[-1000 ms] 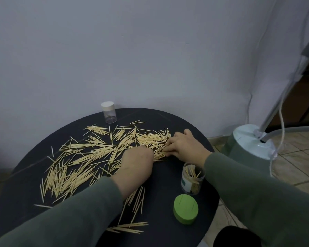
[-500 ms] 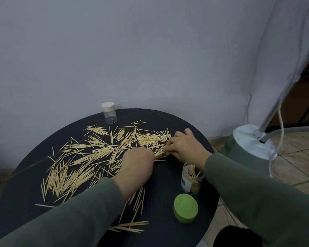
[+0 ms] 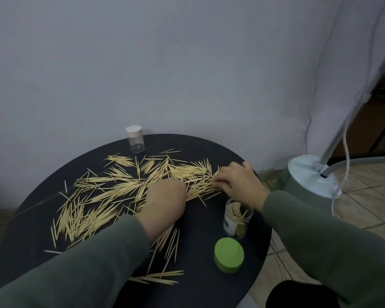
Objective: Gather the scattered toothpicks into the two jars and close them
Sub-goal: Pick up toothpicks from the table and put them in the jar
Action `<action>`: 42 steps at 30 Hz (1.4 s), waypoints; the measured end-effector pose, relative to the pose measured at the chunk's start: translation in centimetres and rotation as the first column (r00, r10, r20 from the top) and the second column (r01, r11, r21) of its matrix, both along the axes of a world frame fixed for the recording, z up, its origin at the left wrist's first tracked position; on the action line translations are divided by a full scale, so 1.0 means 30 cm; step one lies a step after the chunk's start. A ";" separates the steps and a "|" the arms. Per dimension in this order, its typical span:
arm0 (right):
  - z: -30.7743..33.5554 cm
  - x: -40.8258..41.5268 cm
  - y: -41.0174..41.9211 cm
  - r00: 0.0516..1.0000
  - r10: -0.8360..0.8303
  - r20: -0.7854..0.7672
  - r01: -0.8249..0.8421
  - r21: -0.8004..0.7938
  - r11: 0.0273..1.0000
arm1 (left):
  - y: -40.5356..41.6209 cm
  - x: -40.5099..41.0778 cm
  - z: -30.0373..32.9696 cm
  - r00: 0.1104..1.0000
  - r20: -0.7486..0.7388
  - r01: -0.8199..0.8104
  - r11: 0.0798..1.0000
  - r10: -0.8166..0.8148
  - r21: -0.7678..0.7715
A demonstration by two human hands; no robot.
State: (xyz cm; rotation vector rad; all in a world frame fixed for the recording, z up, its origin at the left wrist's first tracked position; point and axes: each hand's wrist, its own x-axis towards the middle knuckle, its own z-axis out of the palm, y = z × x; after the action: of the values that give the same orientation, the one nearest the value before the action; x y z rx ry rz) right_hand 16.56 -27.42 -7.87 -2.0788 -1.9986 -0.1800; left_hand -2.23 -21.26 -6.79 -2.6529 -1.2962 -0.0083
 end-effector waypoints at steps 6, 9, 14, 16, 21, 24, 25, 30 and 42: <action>-0.006 0.000 -0.011 0.998 -0.049 -0.032 0.050 0.026 0.998 | 0.024 -0.010 0.002 0.994 0.108 -0.013 1.000 0.015 -0.024; -0.005 0.001 -0.010 0.992 -0.075 -0.102 0.080 0.045 0.996 | 0.030 -0.016 0.000 0.976 0.215 -0.013 0.998 0.027 -0.063; -0.005 0.002 -0.013 0.990 -0.079 -0.118 0.080 0.003 0.997 | 0.044 -0.029 -0.008 0.941 0.314 -0.022 0.947 0.128 -0.320; -0.004 0.001 -0.016 0.992 -0.075 -0.103 0.074 -0.012 0.997 | 0.055 -0.034 -0.001 0.913 0.360 -0.014 0.899 0.190 -0.438; -0.002 0.004 -0.016 0.980 -0.078 -0.186 0.081 0.010 0.997 | 0.066 -0.035 0.024 0.745 0.553 0.118 0.743 0.373 -0.659; 0.000 0.004 -0.014 0.955 -0.084 -0.284 0.093 0.020 0.995 | 0.055 -0.037 0.036 0.666 0.528 0.161 0.590 0.527 -0.791; 0.001 0.003 -0.012 0.943 -0.086 -0.322 0.097 0.018 0.995 | 0.058 -0.037 0.036 0.649 0.502 0.173 0.532 0.571 -0.829; -0.001 0.004 -0.011 0.840 -0.086 -0.536 0.096 -0.008 0.995 | 0.078 -0.029 0.023 0.617 0.337 0.225 0.251 0.711 -0.941; 0.058 0.007 -0.034 0.688 0.025 -0.725 0.035 0.068 0.997 | -0.004 -0.002 0.050 0.594 0.574 0.285 0.520 0.563 -0.805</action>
State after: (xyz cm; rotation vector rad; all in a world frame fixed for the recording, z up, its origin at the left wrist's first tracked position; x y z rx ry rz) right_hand 16.76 -28.43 -6.14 -1.7007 -1.4473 0.4992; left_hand -2.29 -21.37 -5.30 -3.4973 -2.3473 -0.9170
